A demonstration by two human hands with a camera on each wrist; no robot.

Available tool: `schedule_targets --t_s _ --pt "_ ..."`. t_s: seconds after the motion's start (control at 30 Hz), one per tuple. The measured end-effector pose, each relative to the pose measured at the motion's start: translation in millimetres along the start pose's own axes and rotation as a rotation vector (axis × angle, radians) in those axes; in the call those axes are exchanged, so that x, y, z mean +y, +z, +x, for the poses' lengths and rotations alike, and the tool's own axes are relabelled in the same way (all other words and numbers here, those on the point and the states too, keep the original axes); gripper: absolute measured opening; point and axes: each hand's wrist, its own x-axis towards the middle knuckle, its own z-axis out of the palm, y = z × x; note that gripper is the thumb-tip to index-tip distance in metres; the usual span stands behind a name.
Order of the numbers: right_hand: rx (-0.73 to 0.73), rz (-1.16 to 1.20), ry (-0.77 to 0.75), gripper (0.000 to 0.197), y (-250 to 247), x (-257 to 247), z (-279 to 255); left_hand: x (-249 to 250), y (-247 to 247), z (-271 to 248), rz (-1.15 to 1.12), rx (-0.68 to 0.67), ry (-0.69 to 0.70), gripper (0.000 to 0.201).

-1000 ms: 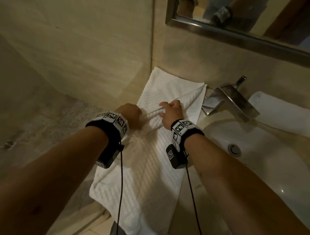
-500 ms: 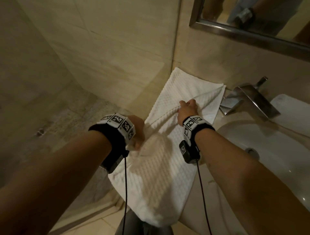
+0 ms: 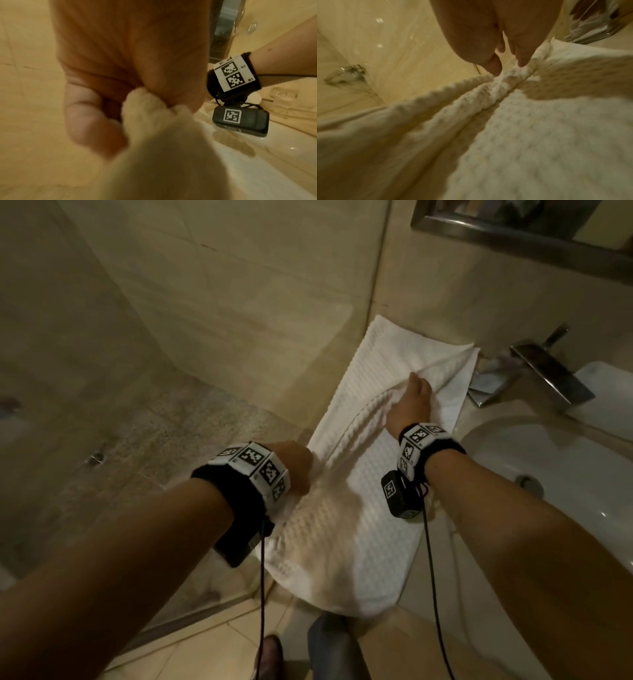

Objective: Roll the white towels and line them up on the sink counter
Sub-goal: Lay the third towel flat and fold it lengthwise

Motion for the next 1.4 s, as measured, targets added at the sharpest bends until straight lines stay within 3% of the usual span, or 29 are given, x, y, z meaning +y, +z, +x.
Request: schedule_targets --t_s 0.07,0.13,0.23,0.3,0.37,0.5,0.6,0.67,0.7,0.77,0.83,0.9,0.97,1.03,1.13,1.23,1.33,1.4 --pt "0.081 0.137 0.074 0.056 -3 -7 -21 6 5 -8 0.002 0.085 0.019 0.035" --pt "0.046 0.242 0.236 0.053 -2 -19 -51 12 9 -18 -0.014 0.130 0.017 0.038" --pt "-0.216 0.447 0.410 0.061 9 -35 -103 19 14 -31 -0.104 0.157 0.025 0.037" --pt "-0.417 0.558 0.487 0.043 20 -40 -137 25 19 -40 -0.104 0.170 0.065 0.032" --pt "-0.507 0.599 0.538 0.026 28 -39 -160 31 27 -52 -0.071 0.176 0.103 0.035" --pt "-0.413 0.731 0.566 0.017 21 -29 -185 33 41 -67 -0.163 0.197 0.181 0.047" --pt "-0.327 0.820 0.522 0.014 10 -4 -199 27 48 -72 -0.526 0.090 0.184 0.057" --pt "-0.277 0.837 0.540 0.009 10 21 -208 20 52 -74 -0.824 -0.004 0.146 0.053" --pt "-0.226 0.795 0.569 0.012 14 35 -212 13 55 -74 -0.863 0.009 0.118 0.048" --pt "-0.059 0.730 0.623 0.025 20 52 -220 -4 63 -68 -0.732 0.142 0.060 0.035" --pt "0.078 0.633 0.577 0.026 26 55 -226 -21 75 -62 -0.469 0.280 0.002 0.026" --pt "0.138 0.555 0.554 0.030 29 51 -230 -32 91 -58 -0.326 0.305 -0.041 0.033" --pt "0.109 0.624 0.616 0.037 29 47 -233 -36 110 -57 -0.227 0.233 -0.016 0.034" --pt "-0.028 0.733 0.677 0.044 31 45 -240 -38 125 -57 -0.186 0.192 0.039 0.022" --pt "-0.214 0.635 0.668 0.058 37 45 -252 -39 135 -57 -0.227 0.141 0.095 0.026" --pt "-0.191 0.655 0.625 0.062 43 51 -253 -40 136 -58 -0.386 0.098 0.122 0.031" --pt "-0.242 0.803 0.599 0.056 42 51 -257 -38 136 -58 -0.369 0.085 0.155 0.024" --pt "-0.206 0.823 0.579 0.067 43 53 -262 -34 135 -64 -0.387 0.115 0.160 0.028"
